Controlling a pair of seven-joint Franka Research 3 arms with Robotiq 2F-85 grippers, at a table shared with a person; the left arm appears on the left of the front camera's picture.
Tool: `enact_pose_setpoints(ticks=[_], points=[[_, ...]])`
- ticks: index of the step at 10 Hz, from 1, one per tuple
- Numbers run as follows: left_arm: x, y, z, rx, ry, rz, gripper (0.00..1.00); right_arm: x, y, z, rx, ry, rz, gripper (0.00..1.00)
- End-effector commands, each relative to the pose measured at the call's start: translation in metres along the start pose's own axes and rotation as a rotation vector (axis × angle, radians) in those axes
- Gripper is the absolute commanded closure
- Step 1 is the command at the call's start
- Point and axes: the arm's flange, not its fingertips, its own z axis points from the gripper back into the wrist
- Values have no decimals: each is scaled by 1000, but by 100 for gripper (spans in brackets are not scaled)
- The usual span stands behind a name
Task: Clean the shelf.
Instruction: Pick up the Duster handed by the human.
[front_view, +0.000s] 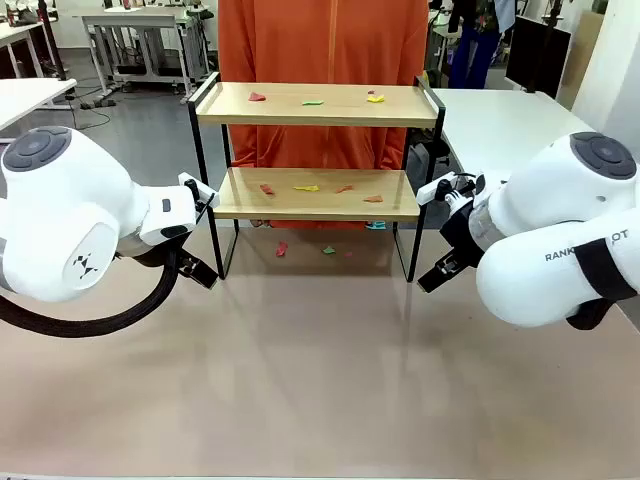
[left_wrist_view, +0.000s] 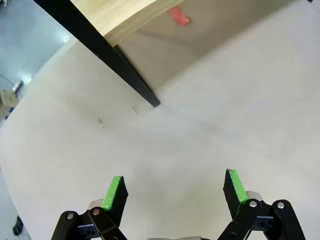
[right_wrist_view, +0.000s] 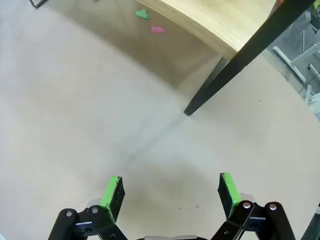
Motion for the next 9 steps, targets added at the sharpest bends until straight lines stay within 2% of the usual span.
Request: enact_pose_setpoints(ticks=[1, 9], points=[[0, 0, 0, 0, 0, 0, 0, 0, 0, 0, 0, 0, 0, 0], [0, 0, 0, 0, 0, 0, 0, 0, 0, 0, 0, 0, 0, 0]])
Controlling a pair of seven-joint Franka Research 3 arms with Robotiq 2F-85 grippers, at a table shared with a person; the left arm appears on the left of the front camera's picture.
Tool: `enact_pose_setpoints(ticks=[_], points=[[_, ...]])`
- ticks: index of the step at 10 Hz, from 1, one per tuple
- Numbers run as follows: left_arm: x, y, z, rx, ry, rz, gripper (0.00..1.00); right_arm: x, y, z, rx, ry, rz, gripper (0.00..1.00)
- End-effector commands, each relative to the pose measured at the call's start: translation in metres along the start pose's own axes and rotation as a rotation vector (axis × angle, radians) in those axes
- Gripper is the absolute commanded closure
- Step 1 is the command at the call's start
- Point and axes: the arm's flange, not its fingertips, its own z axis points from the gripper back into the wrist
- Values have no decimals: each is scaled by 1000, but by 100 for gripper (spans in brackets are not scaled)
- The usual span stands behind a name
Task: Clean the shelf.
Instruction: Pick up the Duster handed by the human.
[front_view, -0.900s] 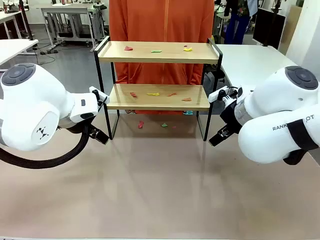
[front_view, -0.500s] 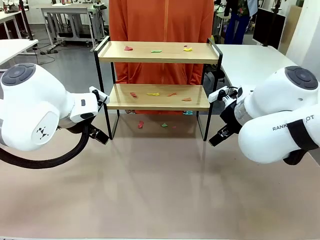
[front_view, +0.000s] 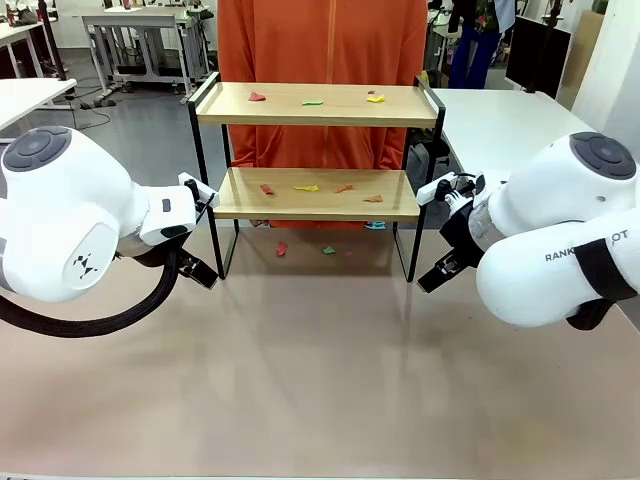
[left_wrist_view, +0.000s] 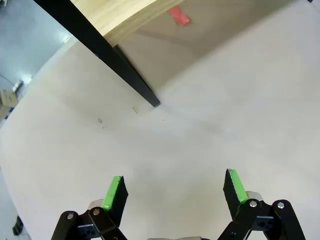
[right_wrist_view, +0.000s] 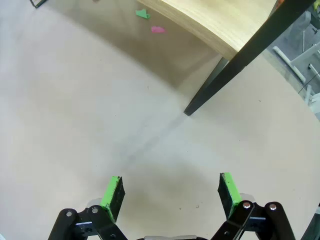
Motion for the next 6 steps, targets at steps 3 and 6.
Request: enact_pose_setpoints(ticks=[3, 6], points=[[13, 8, 22, -70, -11, -26, 0, 35, -19, 39, -14, -61, 7, 0], [30, 57, 79, -221, -32, -104, 0, 51, -59, 104, 83, -123, 15, 0]])
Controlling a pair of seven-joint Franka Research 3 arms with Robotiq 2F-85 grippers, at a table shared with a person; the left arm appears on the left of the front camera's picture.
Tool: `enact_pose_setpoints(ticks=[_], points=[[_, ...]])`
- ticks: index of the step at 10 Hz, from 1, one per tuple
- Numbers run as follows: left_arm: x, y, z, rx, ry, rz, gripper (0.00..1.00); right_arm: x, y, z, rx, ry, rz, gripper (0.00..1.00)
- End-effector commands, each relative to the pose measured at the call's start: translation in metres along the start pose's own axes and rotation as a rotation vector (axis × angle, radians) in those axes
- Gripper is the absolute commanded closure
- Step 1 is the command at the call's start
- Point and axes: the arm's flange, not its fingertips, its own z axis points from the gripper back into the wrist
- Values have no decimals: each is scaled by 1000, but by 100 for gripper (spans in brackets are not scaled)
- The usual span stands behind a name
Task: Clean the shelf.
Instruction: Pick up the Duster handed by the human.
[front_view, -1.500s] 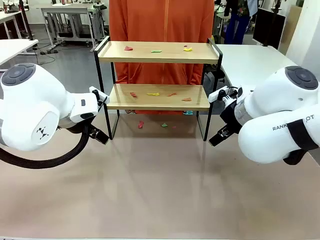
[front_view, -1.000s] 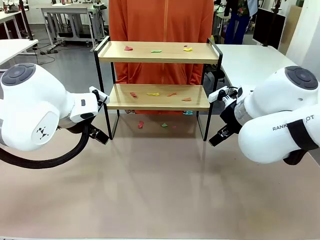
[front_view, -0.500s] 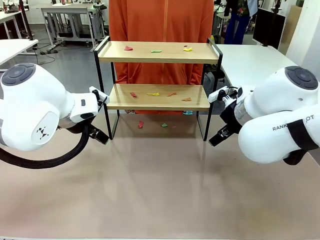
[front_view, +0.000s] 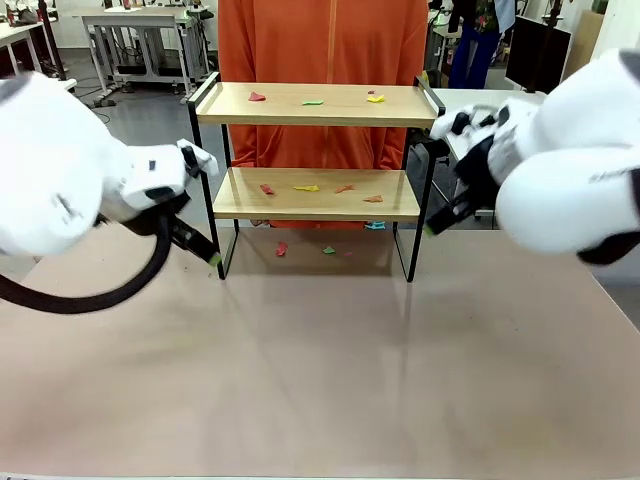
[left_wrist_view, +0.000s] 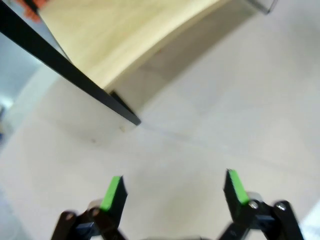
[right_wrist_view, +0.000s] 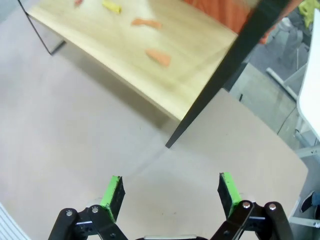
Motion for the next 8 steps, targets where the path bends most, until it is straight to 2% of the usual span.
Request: enact_pose_setpoints(ticks=[1, 2, 3, 5, 6, 8], points=[[-4, 50, 36, -102, 18, -83, 0, -5, -38, 28, 105, -29, 59, 0], [-9, 74, 54, -197, 0, -166, 0, -11, -61, 39, 146, -70, 107, 0], [-15, 95, 64, -208, -43, -236, 0, -19, -85, 41, 181, -99, 162, 0], [-31, 144, 66, -382, -186, -388, 0, -44, -130, 40, 208, -189, 248, 0], [-41, 168, 61, -427, -280, -430, 0, -61, -154, 34, 229, -237, 301, 0], [-57, 193, 54, -454, -391, -471, 0, -86, -190, 17, 266, -281, 304, 0]])
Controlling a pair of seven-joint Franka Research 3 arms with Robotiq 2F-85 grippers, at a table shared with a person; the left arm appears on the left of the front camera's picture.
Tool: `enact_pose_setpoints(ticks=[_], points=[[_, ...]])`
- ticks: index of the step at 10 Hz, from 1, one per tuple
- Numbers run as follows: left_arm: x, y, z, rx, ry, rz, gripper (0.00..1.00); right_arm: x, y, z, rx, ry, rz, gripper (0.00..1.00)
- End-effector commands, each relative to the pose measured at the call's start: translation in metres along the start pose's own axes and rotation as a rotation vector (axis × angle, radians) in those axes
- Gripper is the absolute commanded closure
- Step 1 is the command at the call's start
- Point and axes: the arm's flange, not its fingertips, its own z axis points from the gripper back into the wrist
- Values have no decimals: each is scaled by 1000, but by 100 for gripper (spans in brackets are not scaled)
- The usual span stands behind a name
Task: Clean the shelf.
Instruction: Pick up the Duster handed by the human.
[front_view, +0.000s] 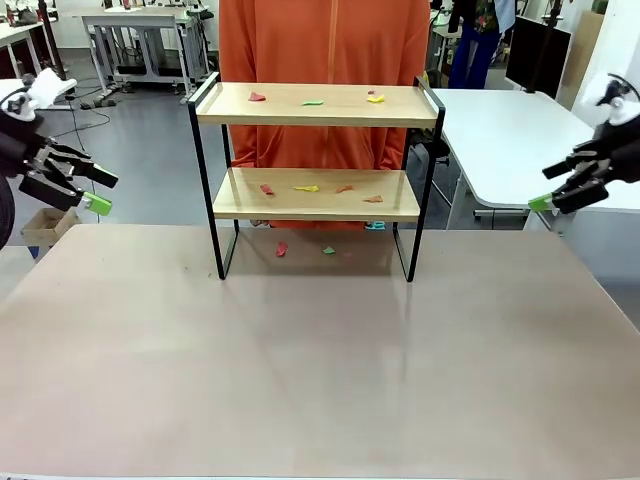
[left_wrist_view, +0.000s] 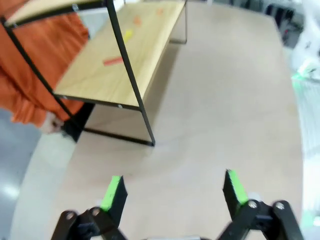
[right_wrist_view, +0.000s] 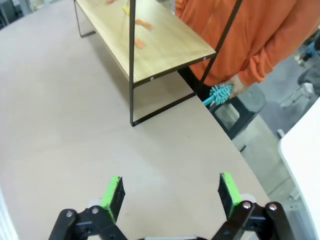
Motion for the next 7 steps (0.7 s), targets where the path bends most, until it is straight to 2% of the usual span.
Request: enact_pose_setpoints(ticks=[1, 2, 7], points=[[-12, 22, -12, -31, -42, 3, 0, -20, -30, -21, 59, -112, -3, 0], [0, 0, 0, 0, 0, 0, 0, 0, 0, 0, 0, 0, 0, 0], [0, 0, 0, 0, 0, 0, 0, 0, 0, 0, 0, 0, 0, 0]])
